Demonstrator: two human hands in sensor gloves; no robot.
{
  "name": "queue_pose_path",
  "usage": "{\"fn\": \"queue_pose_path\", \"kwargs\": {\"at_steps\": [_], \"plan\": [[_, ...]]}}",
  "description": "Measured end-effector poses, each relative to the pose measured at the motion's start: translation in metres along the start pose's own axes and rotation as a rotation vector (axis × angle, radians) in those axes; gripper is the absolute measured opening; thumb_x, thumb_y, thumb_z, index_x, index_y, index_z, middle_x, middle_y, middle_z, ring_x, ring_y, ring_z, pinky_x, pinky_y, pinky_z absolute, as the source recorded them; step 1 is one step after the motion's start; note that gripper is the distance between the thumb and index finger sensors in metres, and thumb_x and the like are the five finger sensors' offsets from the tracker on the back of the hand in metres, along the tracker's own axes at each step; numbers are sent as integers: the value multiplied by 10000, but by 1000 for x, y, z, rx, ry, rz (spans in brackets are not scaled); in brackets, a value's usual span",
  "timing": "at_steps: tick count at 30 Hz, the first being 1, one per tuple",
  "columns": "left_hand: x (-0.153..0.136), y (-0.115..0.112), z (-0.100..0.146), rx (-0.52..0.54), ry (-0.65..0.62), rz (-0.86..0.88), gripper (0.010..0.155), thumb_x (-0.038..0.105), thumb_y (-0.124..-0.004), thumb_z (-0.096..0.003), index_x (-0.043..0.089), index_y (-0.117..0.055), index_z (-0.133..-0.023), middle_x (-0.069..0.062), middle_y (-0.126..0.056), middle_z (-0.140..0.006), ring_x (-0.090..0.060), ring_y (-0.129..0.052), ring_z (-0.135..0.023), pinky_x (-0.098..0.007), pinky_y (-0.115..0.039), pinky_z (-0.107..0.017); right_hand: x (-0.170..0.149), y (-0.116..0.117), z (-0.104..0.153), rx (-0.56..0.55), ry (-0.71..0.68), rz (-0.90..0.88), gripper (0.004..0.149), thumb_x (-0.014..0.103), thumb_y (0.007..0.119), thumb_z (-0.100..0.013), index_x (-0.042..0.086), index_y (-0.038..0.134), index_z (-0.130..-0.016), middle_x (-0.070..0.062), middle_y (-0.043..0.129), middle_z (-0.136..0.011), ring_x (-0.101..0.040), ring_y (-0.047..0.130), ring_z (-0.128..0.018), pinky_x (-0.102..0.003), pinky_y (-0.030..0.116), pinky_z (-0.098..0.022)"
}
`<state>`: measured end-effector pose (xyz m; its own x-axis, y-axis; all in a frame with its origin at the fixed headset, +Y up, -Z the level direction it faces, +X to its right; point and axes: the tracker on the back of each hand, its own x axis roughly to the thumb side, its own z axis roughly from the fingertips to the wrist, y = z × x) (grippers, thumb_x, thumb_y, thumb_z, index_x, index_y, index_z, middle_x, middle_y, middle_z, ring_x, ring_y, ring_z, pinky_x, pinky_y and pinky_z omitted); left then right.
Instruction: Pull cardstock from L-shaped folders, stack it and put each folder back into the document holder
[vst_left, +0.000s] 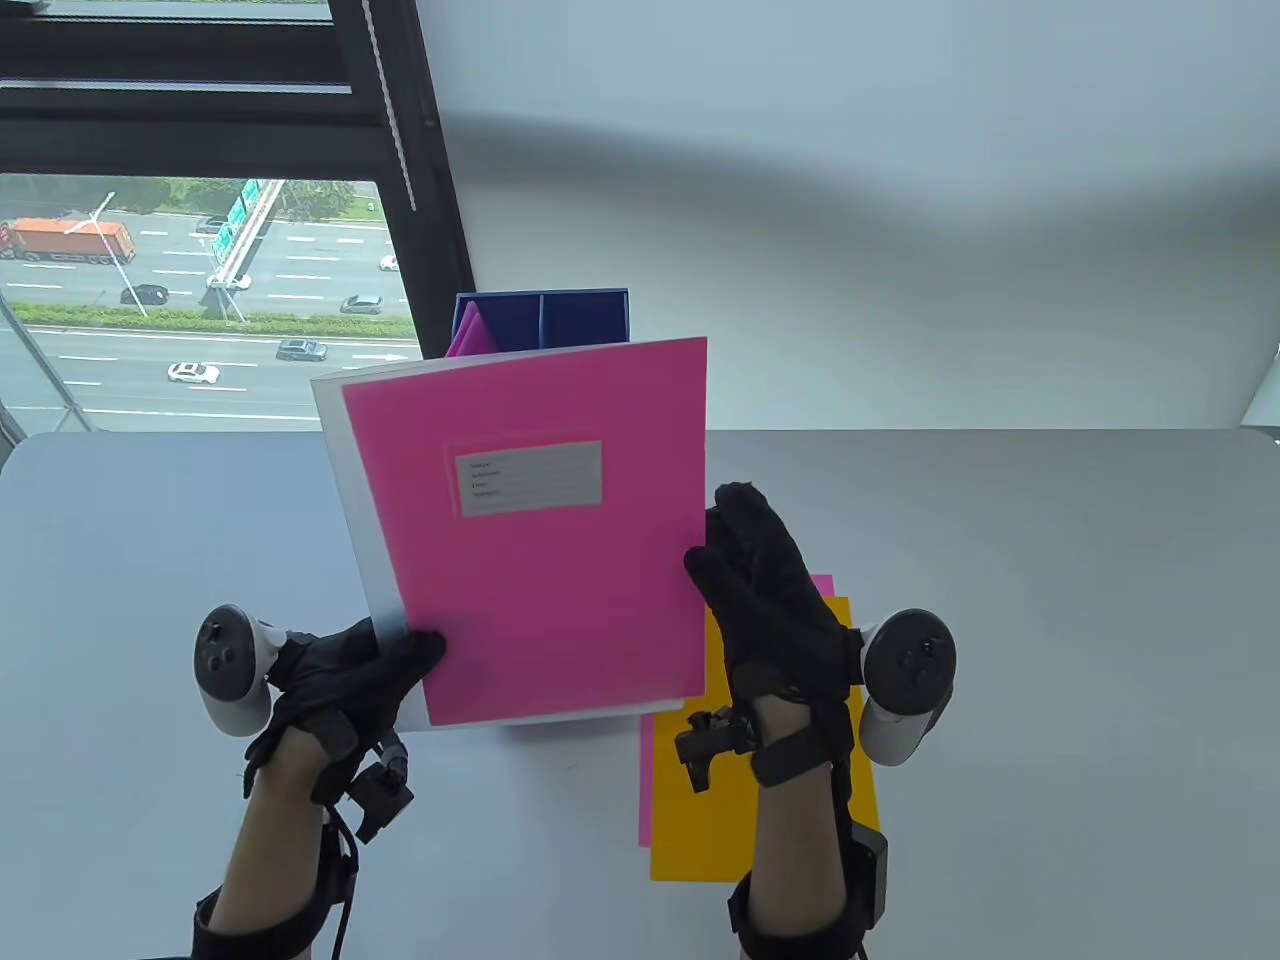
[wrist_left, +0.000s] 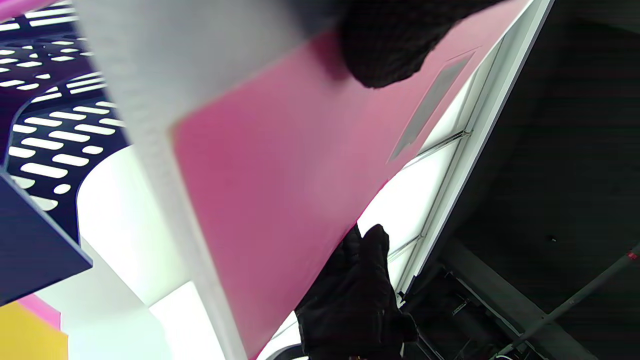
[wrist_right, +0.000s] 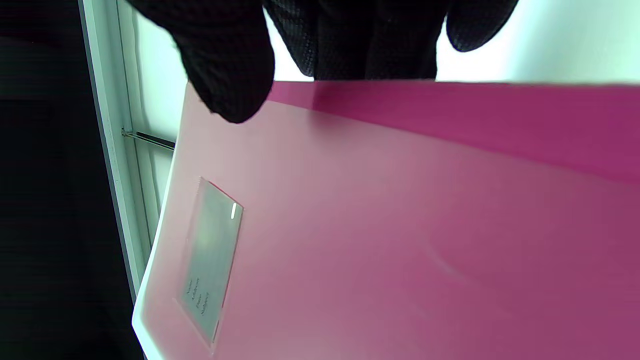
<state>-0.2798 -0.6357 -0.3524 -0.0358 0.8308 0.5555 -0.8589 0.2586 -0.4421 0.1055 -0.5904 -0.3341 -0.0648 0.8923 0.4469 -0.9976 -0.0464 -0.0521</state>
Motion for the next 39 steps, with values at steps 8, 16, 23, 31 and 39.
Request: {"fn": "queue_pose_path", "kwargs": {"at_steps": [8,16,23,31,39], "plan": [[-11,-2,-1,-79,66,57,507,438,-734,-602,166,-785,-1028,-38,-952,-841,-357,-950,-799,-608,-546,-744,-5,-1,-1,-1,-13,-48,428,319,876,-585,306,749,-993,61,902,-893,-175,974,-704,-512,589,-751],[-25,1,7,-14,51,383,683,609,-623,-647,135,-590,-1139,-125,-740,-1037,-425,-838,-897,-604,-509,-753,-5,5,-1,18,-48,14,410,313,878,-583,326,767,-977,67,900,-897,-181,964,-712,-524,579,-757],[-22,0,8,130,47,423,699,633,-627,-659,179,-481,-1171,-95,-659,-1084,-384,-795,-950,-595,-518,-761,-10,21,0,28,-50,53,413,320,873,-590,324,756,-986,65,891,-905,-179,961,-714,-526,580,-760],[-21,-10,7,270,115,316,436,499,-668,-658,260,-742,-1015,18,-859,-922,-250,-971,-802,-515,-687,-712,-3,36,11,-198,-191,360,505,377,876,-594,325,664,-1050,72,821,-975,-145,930,-758,-503,564,-776],[-25,-17,6,286,137,339,436,495,-666,-660,250,-742,-1012,-7,-860,-919,-250,-974,-800,-502,-692,-715,10,50,24,-370,-358,718,563,385,887,-584,329,601,-1066,42,714,-1057,-126,970,-718,-475,601,-766]]}}
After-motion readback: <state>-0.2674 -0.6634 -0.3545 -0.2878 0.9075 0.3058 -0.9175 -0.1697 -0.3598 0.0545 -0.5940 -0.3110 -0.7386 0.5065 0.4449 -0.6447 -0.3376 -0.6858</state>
